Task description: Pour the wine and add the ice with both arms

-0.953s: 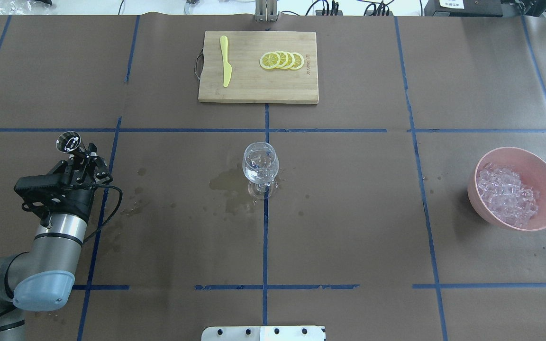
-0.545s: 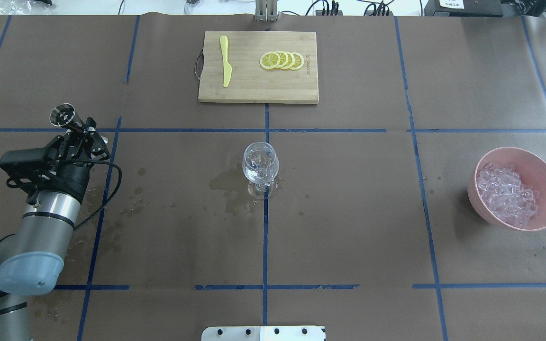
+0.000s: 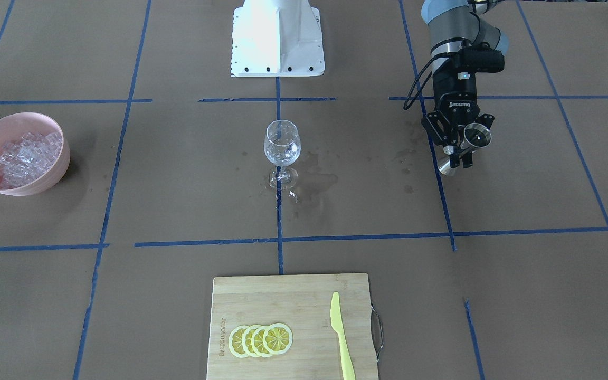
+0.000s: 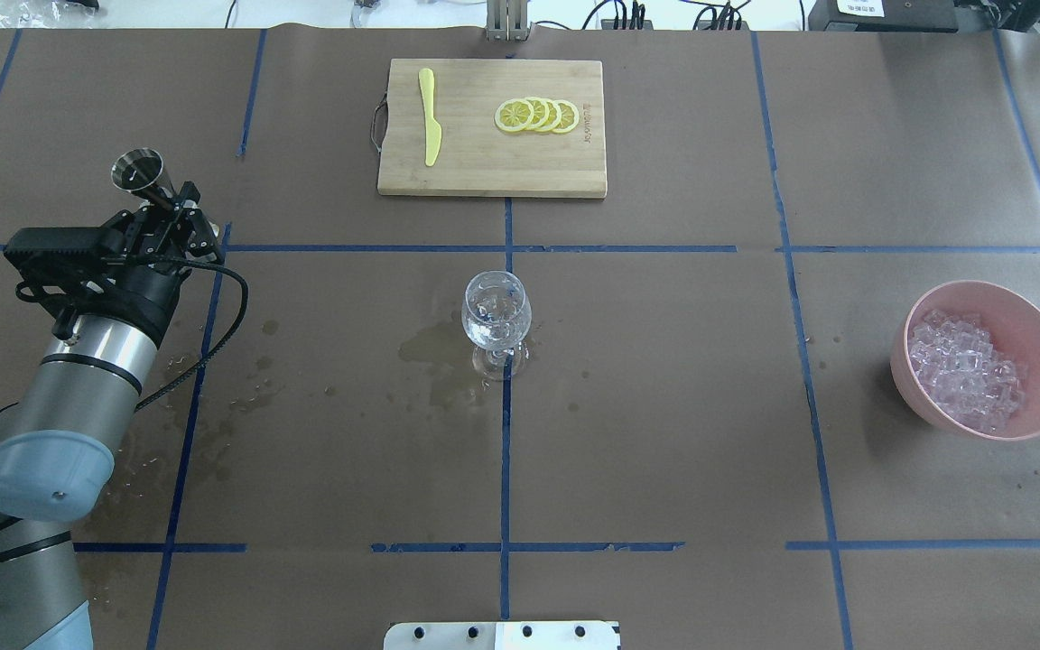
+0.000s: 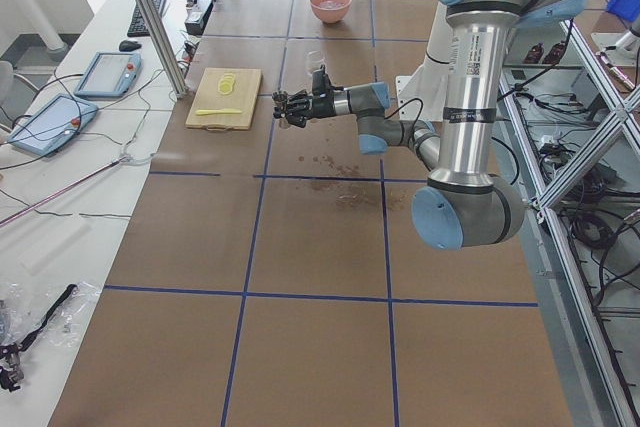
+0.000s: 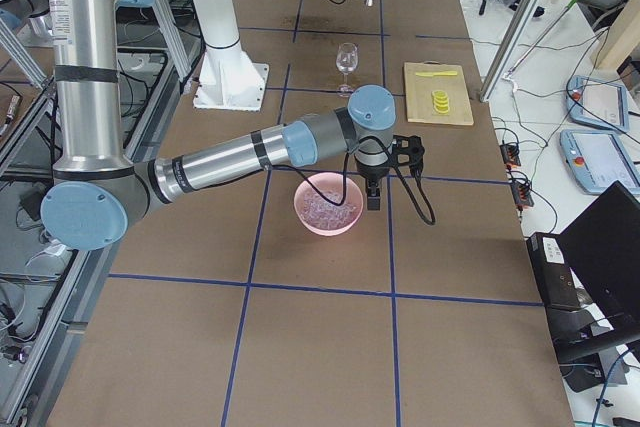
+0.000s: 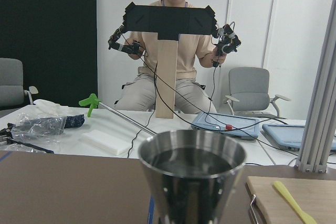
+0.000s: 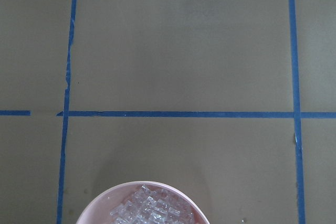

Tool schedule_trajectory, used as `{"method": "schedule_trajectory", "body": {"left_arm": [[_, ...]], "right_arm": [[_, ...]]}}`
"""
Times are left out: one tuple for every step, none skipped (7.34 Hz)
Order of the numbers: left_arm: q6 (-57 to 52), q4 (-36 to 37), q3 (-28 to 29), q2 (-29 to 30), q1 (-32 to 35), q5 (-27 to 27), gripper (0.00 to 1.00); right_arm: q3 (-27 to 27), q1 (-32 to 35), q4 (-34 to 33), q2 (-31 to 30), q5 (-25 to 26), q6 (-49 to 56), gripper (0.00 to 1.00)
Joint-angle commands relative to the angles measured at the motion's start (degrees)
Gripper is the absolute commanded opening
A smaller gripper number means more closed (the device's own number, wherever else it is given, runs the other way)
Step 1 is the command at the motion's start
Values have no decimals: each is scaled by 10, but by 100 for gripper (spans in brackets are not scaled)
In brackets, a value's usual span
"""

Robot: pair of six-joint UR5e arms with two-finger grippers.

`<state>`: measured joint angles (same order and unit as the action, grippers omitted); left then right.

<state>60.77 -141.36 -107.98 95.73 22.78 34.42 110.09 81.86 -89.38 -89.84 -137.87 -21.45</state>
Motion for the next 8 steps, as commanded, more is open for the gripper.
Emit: {"method": "schedule_trajectory", "body": {"left_arm": [[-62, 4, -2, 28, 0, 2, 0], [-84, 5, -2, 35, -1, 2, 0], [-87, 5, -13, 38, -2, 3, 0], [-95, 6, -34, 38, -4, 39, 0], [-95, 27, -51, 40, -5, 63, 0], [-95, 68, -51, 71, -6, 64, 0], [-95, 137, -51, 121, -16, 65, 0], [-95, 182, -51, 161, -31, 65, 0]], "right_arm": [[39, -68, 2, 0, 46, -96, 100], [50, -93, 13, -4, 66, -129, 100], [52, -107, 69, -24, 70, -161, 100], [52, -128, 122, -51, 89, -187, 100], [53, -138, 137, -63, 94, -197, 100], [53, -149, 153, -74, 95, -206, 100], [54, -155, 161, -78, 101, -213, 100], [57, -162, 161, -82, 102, -216, 100]]}}
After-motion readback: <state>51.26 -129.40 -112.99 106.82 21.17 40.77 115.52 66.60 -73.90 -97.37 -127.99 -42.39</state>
